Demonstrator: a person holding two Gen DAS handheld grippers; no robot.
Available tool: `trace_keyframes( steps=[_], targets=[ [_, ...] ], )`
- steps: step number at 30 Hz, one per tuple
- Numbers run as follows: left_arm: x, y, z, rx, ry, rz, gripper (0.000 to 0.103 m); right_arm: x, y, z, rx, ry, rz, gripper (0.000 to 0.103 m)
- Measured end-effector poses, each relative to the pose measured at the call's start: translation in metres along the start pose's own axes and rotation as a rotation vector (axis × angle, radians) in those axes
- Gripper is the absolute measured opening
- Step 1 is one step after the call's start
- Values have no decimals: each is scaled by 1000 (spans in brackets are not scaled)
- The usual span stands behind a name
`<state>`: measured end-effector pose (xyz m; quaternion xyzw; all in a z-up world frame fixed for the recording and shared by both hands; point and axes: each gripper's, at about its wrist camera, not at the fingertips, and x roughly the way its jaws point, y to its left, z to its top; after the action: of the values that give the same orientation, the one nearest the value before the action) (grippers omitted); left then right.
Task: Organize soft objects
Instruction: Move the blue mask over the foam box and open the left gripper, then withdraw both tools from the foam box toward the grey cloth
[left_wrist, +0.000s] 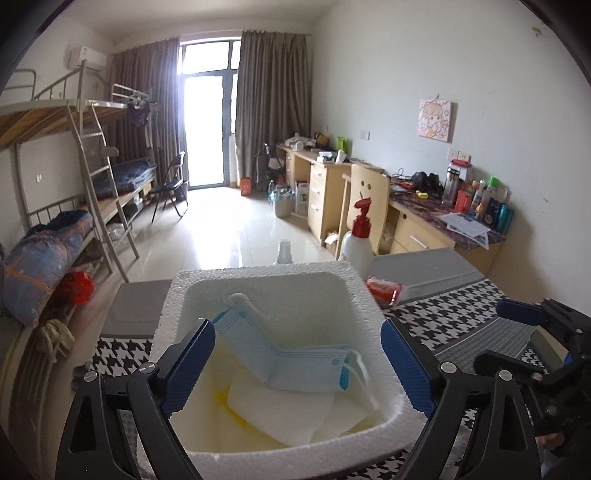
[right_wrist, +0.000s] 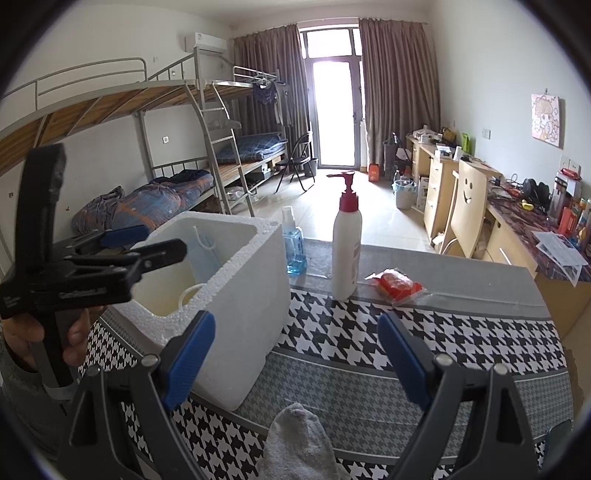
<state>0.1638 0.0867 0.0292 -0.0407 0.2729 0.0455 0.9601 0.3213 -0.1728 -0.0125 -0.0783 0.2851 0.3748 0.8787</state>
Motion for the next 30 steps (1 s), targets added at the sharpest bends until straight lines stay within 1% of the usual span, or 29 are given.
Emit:
trace_keyframes(
  steps=[5,12,16,18,20,30],
  targets=[
    [-14,-1,-4,-4,-32,10,96,-6,1,-1,1,-6,-2,92],
    [-34,-4,-7,0,-73,12,97,-17,5,-2,1,-27,1,92],
    [-43,-3,-9,0,-92,36,98,-22,9,-2,-7,-37,-5,92],
    [-47,-2,-11,-14,-101,53,101,-26,11,-2,-6,-43,-4,92],
    [-51,-3,-13,-19,-116,60,102,-30,13,-3,-11,-51,-9,92],
    [-64,-8,-20,-4,-135,28,102,-45,22,-9,-17,-77,-29,92]
  ],
)
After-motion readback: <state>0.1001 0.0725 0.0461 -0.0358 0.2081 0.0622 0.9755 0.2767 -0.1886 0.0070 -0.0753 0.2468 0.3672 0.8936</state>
